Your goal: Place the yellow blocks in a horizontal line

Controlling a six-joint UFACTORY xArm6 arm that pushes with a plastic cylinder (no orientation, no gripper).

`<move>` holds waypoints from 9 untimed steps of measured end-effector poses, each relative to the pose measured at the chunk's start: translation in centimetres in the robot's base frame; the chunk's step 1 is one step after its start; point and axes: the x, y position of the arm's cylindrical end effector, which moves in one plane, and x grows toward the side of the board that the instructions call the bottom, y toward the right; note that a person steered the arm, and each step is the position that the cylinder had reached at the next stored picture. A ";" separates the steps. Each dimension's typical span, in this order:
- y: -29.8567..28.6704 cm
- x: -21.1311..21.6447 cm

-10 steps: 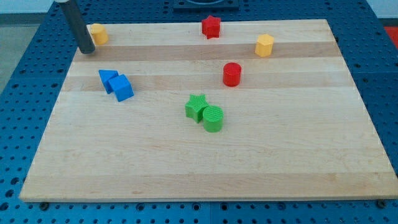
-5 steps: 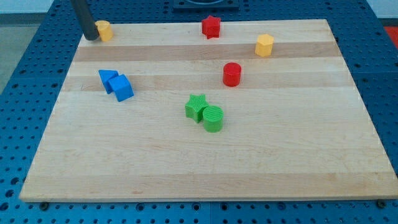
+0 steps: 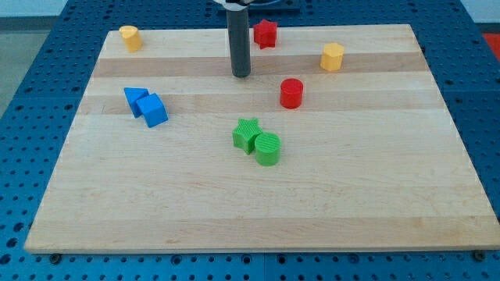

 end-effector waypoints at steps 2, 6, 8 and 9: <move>-0.1 0.0; 14.2 -1.3; 21.2 -4.7; 22.6 -5.2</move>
